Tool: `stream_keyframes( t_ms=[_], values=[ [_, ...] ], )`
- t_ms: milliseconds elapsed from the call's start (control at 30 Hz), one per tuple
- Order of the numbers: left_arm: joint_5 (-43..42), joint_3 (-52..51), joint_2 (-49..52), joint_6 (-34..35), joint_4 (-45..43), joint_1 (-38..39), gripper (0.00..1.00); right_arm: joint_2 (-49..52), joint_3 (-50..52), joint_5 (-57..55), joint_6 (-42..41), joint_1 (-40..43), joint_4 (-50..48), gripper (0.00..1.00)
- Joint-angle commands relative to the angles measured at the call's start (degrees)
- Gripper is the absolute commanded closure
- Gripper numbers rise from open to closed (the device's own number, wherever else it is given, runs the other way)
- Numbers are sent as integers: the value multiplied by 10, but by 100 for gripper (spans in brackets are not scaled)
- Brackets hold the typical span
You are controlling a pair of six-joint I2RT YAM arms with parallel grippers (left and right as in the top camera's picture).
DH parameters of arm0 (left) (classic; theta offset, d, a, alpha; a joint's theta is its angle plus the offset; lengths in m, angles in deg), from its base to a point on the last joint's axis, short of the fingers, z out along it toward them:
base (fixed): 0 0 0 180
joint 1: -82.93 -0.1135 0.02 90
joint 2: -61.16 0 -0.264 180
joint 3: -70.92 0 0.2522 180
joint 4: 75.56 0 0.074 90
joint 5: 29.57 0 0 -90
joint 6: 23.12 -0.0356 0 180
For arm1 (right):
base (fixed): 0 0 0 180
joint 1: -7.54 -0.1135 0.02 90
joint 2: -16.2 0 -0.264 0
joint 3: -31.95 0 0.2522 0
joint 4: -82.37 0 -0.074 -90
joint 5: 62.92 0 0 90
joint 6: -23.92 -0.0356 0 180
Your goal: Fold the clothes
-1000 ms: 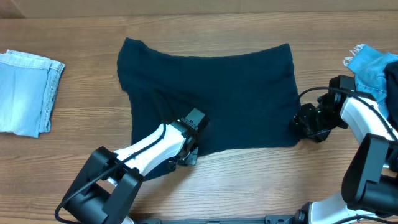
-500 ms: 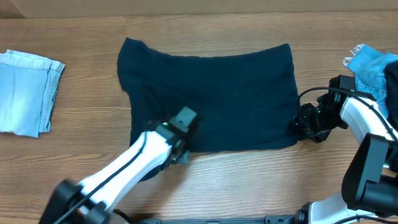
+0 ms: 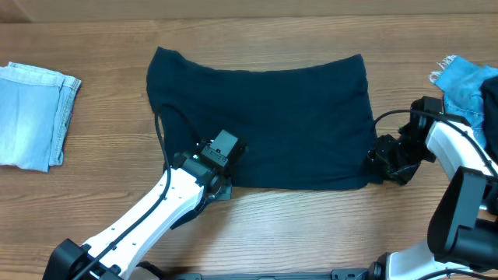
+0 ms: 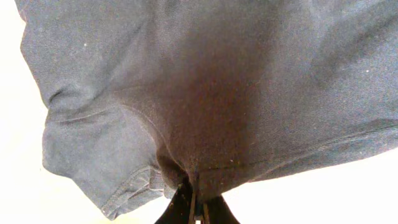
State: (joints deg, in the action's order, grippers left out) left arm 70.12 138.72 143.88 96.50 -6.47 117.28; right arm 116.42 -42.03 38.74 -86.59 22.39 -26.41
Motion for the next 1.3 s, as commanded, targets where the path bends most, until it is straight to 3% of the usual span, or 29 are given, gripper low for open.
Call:
stream_keyframes(
  t_ms=[0,100,200,300,333,400,533,667,933,1100,1267],
  values=[
    [12,10,-1,-7,2,-3,96,-20,-14,-11,-7,-2,2,40],
    [13,10,-1,-7,1,-3,96,-20,-12,-12,-10,-2,3,80],
    [13,10,-1,-7,2,-3,96,-20,-5,-11,-23,-1,-2,80],
    [13,10,-1,-7,2,-3,96,-20,7,-11,-22,-1,-4,72],
    [13,10,-1,-7,2,-3,96,-20,7,-12,-22,-1,-1,73],
    [13,10,-1,-11,2,-3,96,-20,7,-17,-22,-1,4,96],
    [14,10,-1,-14,9,-3,96,-20,-12,-152,-77,14,47,96],
    [17,10,-1,-14,8,-3,96,-39,-43,-155,-83,52,60,96],
    [24,10,-1,-13,7,-4,96,-51,-45,-127,-78,57,48,96],
    [32,10,-1,-15,-13,-10,96,-51,-45,9,-17,57,-38,96],
    [32,10,-1,-91,-63,-38,96,-51,-45,42,-18,57,-94,96]
  ],
)
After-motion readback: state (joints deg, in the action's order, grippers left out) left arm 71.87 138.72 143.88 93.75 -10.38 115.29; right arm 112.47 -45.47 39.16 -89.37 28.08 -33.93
